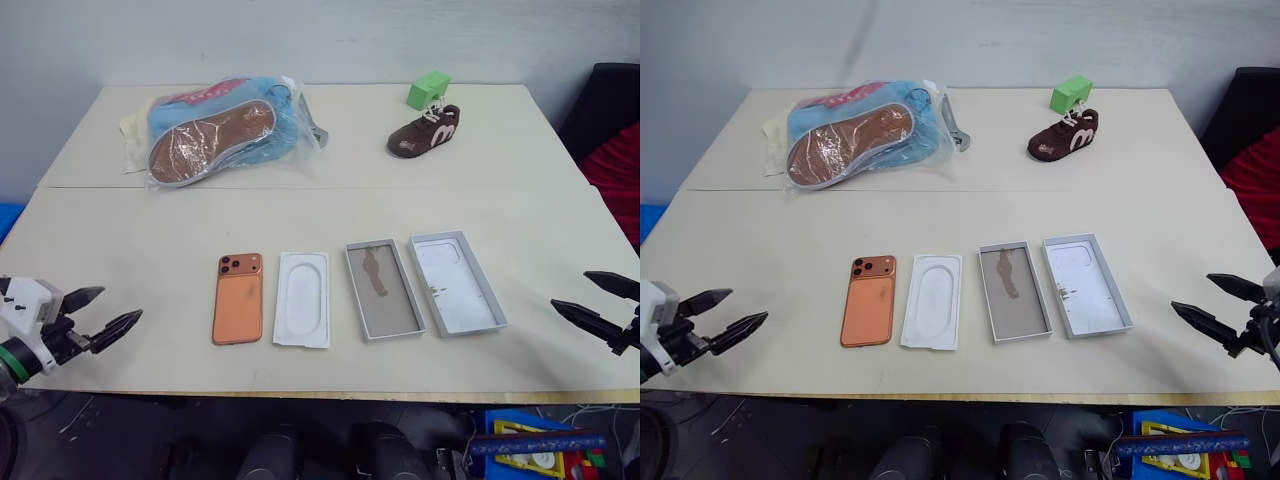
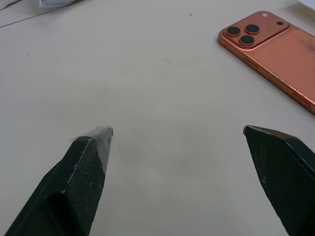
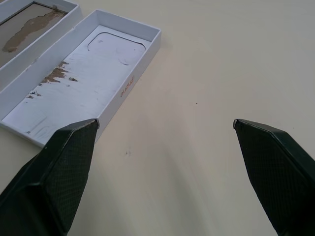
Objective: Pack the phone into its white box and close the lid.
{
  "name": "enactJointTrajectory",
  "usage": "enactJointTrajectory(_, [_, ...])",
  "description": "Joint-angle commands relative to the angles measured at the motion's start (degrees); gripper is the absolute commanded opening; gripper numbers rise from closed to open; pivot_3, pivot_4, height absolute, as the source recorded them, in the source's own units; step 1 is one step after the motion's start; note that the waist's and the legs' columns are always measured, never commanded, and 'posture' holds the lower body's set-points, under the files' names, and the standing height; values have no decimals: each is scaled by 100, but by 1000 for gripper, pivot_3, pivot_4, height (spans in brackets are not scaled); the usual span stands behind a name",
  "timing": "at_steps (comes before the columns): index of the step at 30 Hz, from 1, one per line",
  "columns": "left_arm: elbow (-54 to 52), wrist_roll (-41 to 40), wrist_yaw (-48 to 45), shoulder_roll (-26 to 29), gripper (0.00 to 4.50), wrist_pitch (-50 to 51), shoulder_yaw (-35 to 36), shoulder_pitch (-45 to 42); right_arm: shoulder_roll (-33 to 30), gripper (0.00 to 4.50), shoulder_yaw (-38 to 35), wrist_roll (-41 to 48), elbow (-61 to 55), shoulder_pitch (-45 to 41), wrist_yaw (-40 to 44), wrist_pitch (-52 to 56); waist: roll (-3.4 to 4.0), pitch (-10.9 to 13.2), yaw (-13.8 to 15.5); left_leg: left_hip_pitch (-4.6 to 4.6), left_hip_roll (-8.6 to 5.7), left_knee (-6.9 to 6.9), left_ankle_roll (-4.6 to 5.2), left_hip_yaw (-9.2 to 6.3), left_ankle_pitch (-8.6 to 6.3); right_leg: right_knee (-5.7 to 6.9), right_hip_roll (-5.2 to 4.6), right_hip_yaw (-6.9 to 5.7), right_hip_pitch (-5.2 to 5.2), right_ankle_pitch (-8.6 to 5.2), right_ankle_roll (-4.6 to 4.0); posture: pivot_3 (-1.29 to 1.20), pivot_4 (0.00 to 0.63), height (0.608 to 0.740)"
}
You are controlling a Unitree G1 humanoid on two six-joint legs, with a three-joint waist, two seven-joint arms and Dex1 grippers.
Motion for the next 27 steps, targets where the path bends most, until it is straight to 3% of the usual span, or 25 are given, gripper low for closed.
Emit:
enactJointTrajectory(1, [-100, 26, -46, 94, 4500, -52, -4, -51, 38, 4486, -255, 96, -186, 29, -52, -26, 0, 0, -1, 0, 0, 0, 0, 0, 0, 0, 0, 0, 0, 0, 0, 0, 150, 740])
enactJointTrajectory(20, [-67, 83, -48, 150, 4500, 313, -158, -114, -54, 4486, -296, -80, -417, 162, -231, -181, 0, 0, 0, 0, 0, 0, 0, 1, 0, 2, 0, 0, 0, 0, 0, 0, 150, 740])
enactJointTrajectory(23, [-337, -344, -183, 258, 4500, 1034, -181, -265, -132, 4486, -276, -41, -667, 55, -254, -115, 0, 0, -4, 0, 0, 1, 0, 1, 0, 3, 0, 0, 0, 0, 0, 0, 150, 740])
enactJointTrajectory(27, [-1047, -1487, -318, 499, 4500, 2690, -312, -611, -229, 4486, -131, 471, -1689, -77, -231, 578, 0, 0, 9, 0, 0, 6, 0, 1, 0, 8, 0, 2, 0, 0, 0, 0, 150, 740])
